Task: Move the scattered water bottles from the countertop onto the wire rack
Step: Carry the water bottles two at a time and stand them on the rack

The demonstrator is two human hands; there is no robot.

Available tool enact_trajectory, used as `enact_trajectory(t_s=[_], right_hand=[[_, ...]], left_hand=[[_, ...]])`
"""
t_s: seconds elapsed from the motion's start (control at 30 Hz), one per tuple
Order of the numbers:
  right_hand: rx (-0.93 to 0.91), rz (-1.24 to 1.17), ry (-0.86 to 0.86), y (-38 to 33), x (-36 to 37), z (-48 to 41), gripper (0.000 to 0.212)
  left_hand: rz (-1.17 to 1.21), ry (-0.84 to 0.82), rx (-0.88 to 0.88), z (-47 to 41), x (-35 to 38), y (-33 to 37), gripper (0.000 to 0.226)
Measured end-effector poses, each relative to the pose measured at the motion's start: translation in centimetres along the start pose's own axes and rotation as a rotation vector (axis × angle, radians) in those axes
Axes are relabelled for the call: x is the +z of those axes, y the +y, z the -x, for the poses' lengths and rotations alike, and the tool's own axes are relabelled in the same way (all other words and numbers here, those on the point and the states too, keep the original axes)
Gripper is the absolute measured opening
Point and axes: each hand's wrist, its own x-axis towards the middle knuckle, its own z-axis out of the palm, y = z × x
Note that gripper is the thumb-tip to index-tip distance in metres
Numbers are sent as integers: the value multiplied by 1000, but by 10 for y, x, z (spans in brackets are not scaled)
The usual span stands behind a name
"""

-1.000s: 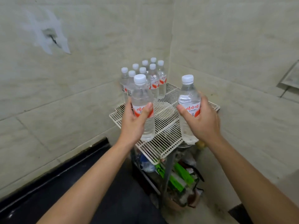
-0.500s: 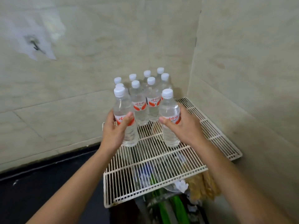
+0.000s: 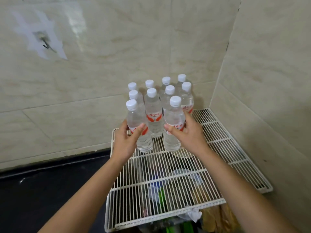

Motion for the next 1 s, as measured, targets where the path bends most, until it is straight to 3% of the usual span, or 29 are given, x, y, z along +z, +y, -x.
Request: enact_trajectory(t_s=[0.23,0.37,0.47,0.6,0.67,0.8,1.0], right_hand=[[-62,-143,-59,-11,40,-6,75],[-87,-18,-71,-11,54,-10,95],[-60,69,-135,-7,51,-11,91],[27,169,-251,13,53,-1,86],[37,176,-264,20,56,4,85],[46,182,-208,26,62,8,83],[46,271,-101,29,71,10,88]], left_hand=[[-115,-13,24,-4,-9,-14,41],[-240,9,32,-7,-12,-20,50],[-260,-86,79,-10,-15,-18,42],[-289,-265,-85,0,-24,-28,75],[-345,-289,-183,8,-23,-43,77],[-413,-237,-200,14,-13,-54,60],[-426,-219,-213,4,-6,-58,62]])
